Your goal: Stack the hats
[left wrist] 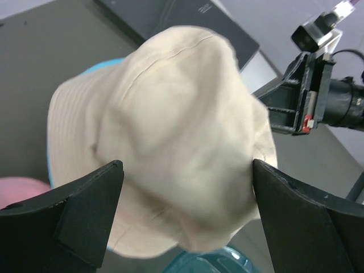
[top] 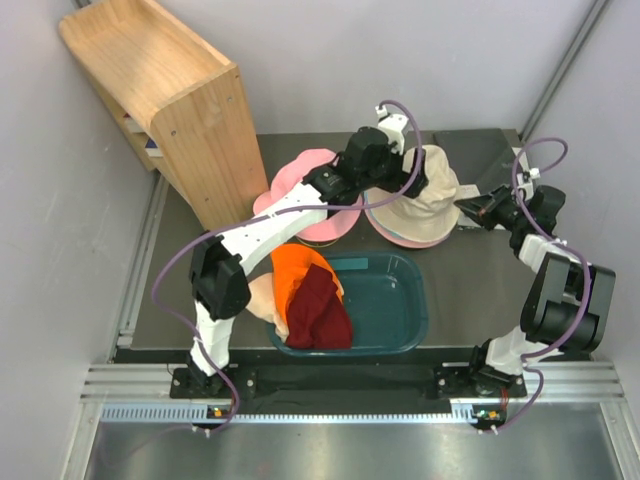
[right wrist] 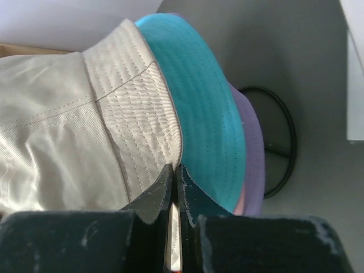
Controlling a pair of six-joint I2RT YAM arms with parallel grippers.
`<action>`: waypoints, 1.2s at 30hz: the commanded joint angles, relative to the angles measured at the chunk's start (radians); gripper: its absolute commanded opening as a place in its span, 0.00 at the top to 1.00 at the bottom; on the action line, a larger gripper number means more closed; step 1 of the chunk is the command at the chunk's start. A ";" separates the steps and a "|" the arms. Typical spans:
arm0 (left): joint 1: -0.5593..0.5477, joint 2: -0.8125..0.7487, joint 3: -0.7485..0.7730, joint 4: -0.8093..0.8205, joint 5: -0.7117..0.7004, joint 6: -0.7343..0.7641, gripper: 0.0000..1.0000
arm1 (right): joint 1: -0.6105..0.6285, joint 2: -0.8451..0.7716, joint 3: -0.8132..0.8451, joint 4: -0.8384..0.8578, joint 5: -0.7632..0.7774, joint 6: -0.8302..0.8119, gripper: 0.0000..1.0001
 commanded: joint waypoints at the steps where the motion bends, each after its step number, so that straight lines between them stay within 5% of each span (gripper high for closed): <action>1: 0.005 -0.150 -0.107 0.052 -0.102 -0.037 0.01 | 0.000 0.005 0.048 -0.210 0.088 -0.190 1.00; 15: 0.092 -0.255 -0.343 0.104 -0.064 -0.141 0.01 | 0.000 0.023 0.114 -0.266 0.134 -0.211 1.00; 26: 0.092 -0.118 -0.286 0.224 0.001 -0.111 0.01 | 0.002 0.014 0.158 -0.286 0.137 -0.204 1.00; 36: 0.086 -0.025 -0.214 0.152 0.028 -0.082 0.01 | -0.009 -0.001 0.165 -0.292 0.165 -0.190 1.00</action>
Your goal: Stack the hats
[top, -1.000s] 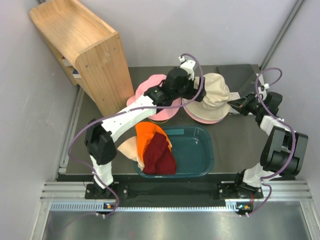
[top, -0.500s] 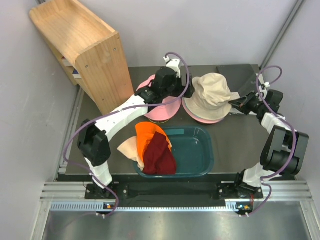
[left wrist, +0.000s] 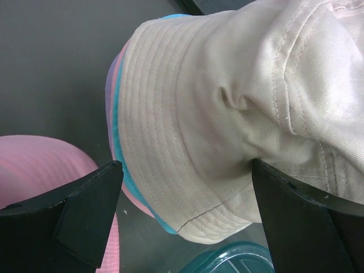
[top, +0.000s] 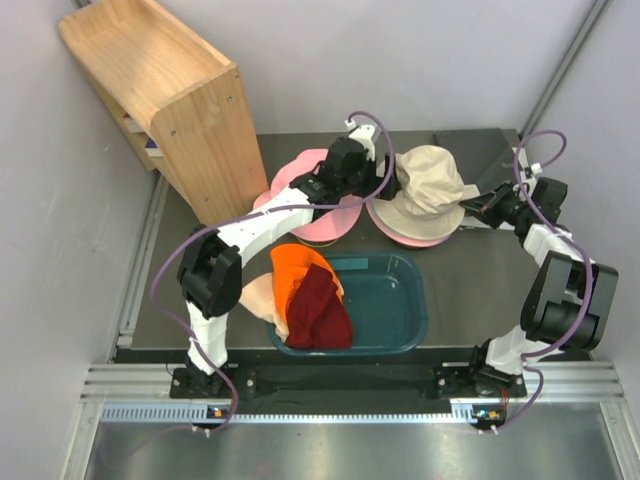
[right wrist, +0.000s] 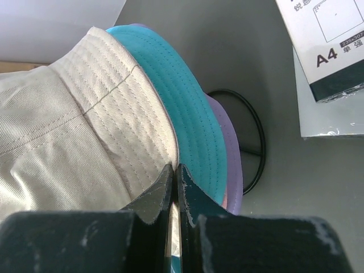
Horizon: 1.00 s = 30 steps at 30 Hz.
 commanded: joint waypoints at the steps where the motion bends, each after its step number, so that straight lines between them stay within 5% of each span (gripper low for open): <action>1: -0.010 0.036 0.067 0.017 0.037 0.026 0.01 | -0.019 -0.009 0.049 0.006 0.047 -0.013 1.00; 14: -0.018 0.093 0.145 -0.048 0.043 0.043 0.01 | -0.077 -0.001 0.090 -0.037 0.064 -0.044 0.98; 16: -0.016 0.094 0.187 -0.071 0.032 0.057 0.01 | -0.077 -0.004 0.085 -0.034 0.067 -0.039 0.91; 18: -0.018 0.088 0.237 -0.106 0.034 0.073 0.01 | -0.077 -0.015 0.093 -0.039 0.064 -0.037 0.64; 21: -0.025 0.056 0.289 -0.137 0.009 0.107 0.01 | -0.094 -0.035 0.133 -0.085 0.090 -0.048 0.41; 26: -0.044 -0.062 0.309 -0.189 -0.063 0.210 0.01 | -0.158 -0.047 0.297 -0.221 0.200 -0.108 0.34; 30: -0.081 -0.202 0.183 -0.259 -0.113 0.313 0.01 | -0.154 -0.043 0.435 -0.321 0.331 -0.139 0.34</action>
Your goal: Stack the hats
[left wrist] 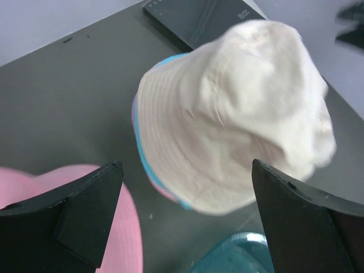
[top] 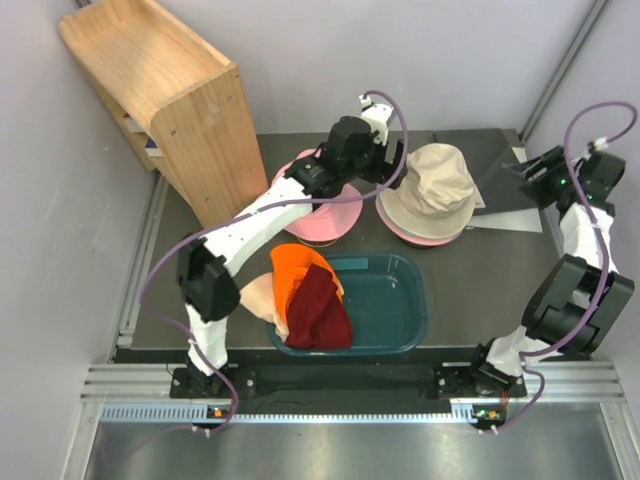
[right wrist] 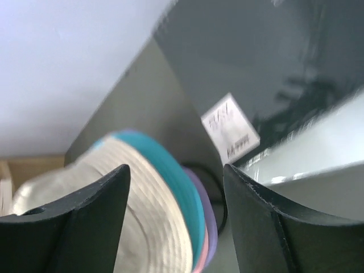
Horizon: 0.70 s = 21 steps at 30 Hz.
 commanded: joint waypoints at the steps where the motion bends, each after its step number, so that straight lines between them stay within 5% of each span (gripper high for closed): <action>1: -0.042 -0.236 -0.109 -0.101 -0.072 0.120 0.01 | 0.001 -0.044 0.182 -0.066 0.143 -0.054 0.35; 8: -0.140 -0.494 -0.430 -0.389 -0.211 -0.099 0.01 | 0.105 -0.010 0.315 -0.084 0.200 -0.051 0.36; 21: -0.329 -0.569 -0.538 -0.736 -0.238 -0.521 0.11 | 0.170 0.130 0.539 -0.112 0.204 -0.039 0.36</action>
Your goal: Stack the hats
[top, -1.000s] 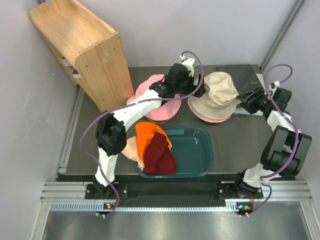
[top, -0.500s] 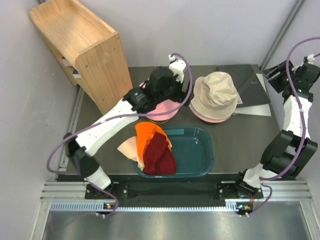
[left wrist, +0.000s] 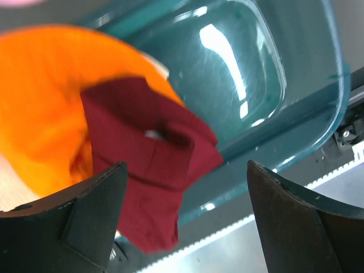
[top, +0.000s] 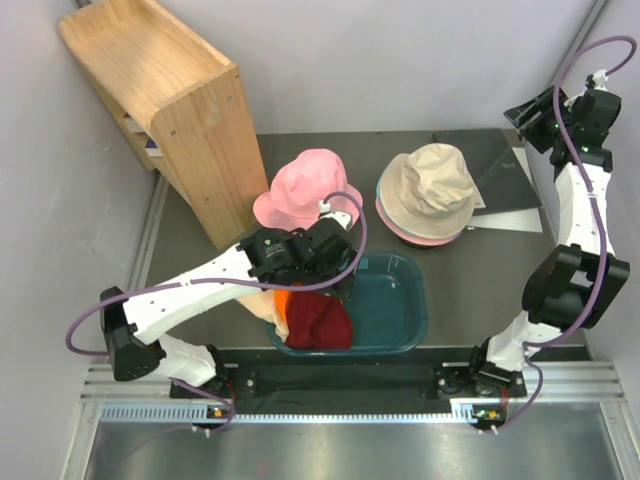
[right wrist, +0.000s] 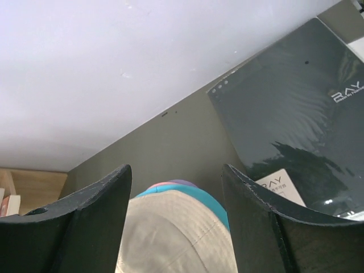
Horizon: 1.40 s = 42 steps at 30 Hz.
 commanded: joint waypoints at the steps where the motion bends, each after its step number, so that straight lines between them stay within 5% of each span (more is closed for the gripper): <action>1: -0.052 -0.005 0.024 -0.144 -0.077 -0.157 0.10 | 0.000 0.015 0.074 -0.012 0.010 -0.003 0.36; 9: -0.060 -0.040 -0.203 0.001 -0.097 -0.226 0.14 | 0.020 0.007 0.078 -0.002 0.003 0.005 0.36; 12: -0.062 -0.040 -0.237 0.031 -0.154 -0.238 0.31 | 0.021 -0.013 0.089 -0.007 -0.002 0.005 0.36; 16: -0.062 -0.029 -0.149 0.003 -0.252 -0.223 0.77 | 0.023 -0.039 0.095 -0.004 -0.013 0.031 0.37; 18: -0.062 -0.023 -0.099 0.002 -0.301 -0.193 0.86 | 0.042 -0.053 0.127 -0.003 -0.019 0.049 0.37; 22: -0.060 -0.031 0.014 0.083 -0.377 -0.049 0.89 | 0.136 -0.080 0.198 -0.013 -0.028 0.049 0.37; 29: -0.060 -0.132 0.001 0.359 -0.297 0.110 0.93 | 0.288 -0.142 0.166 0.054 -0.103 0.047 0.38; 32: -0.062 -0.176 -0.007 0.414 -0.274 0.137 1.00 | 0.309 -0.201 0.063 0.204 -0.236 0.081 0.37; 37: -0.050 -0.221 -0.047 0.619 -0.315 0.298 1.00 | 0.364 -0.260 -0.144 0.714 -0.511 0.231 0.35; 42: 0.113 -0.115 0.100 0.670 -0.198 0.306 1.00 | 0.424 -0.274 -0.279 0.930 -0.609 0.364 0.34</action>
